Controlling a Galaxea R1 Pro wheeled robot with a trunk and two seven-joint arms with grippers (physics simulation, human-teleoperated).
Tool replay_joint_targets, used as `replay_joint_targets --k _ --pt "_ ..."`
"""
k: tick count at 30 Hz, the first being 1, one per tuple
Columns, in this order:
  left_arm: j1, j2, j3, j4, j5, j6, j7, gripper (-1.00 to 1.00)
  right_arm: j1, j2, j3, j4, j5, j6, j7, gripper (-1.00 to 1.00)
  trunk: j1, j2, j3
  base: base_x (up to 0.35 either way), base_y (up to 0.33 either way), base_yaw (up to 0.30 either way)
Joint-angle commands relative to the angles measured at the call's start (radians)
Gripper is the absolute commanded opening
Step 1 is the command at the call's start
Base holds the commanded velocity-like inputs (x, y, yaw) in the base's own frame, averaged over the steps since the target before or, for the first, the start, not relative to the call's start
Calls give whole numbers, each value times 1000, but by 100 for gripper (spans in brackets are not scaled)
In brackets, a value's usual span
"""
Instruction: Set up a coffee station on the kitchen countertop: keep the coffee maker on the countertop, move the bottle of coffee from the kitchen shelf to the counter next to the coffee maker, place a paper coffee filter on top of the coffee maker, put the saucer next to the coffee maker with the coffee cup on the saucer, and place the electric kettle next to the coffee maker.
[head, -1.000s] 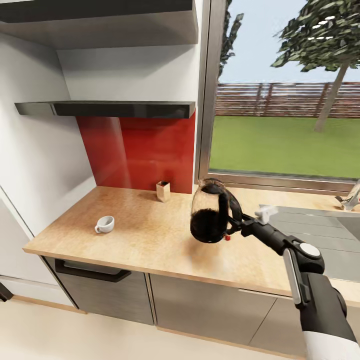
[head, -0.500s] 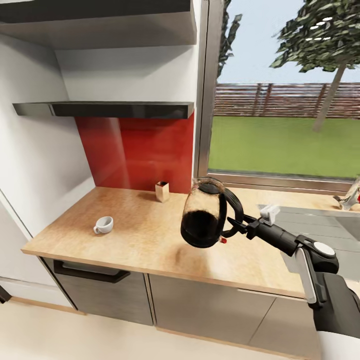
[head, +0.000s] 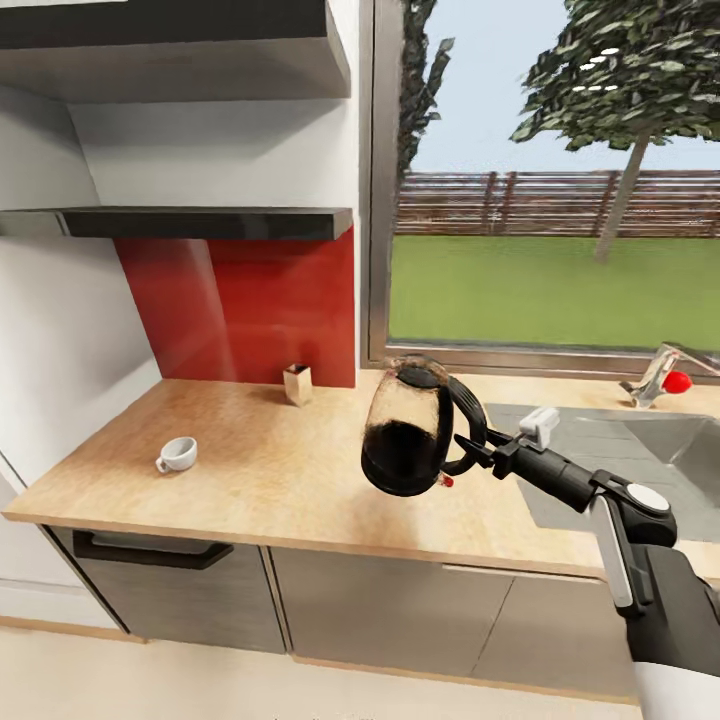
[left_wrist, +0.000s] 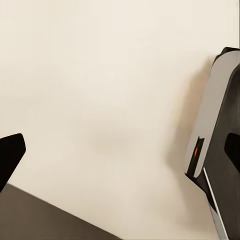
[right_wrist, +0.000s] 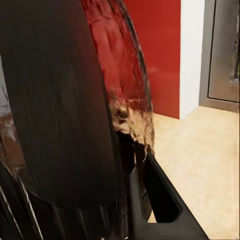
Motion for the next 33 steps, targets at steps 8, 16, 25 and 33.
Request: replay_joint_targets --k 8,16,25,33 --pt "-2 0 -8 2 5 -4 2 100 -1 0 -1 0 -12 9 2 -100 0 -2 0 -137 -235 -187" --pt "-2 0 -8 2 5 -3 2 100 -1 -1 -2 -1 -12 9 2 -100 0 -2 0 -22 -264 -11" --pt "-2 0 -8 2 5 -3 2 100 -1 -1 -1 0 -11 9 2 -100 0 -2 0 0 -269 -220" --pt "-2 0 -8 2 5 -3 2 100 -1 -1 -1 0 -11 9 2 -100 0 -2 0 0 -270 -265"
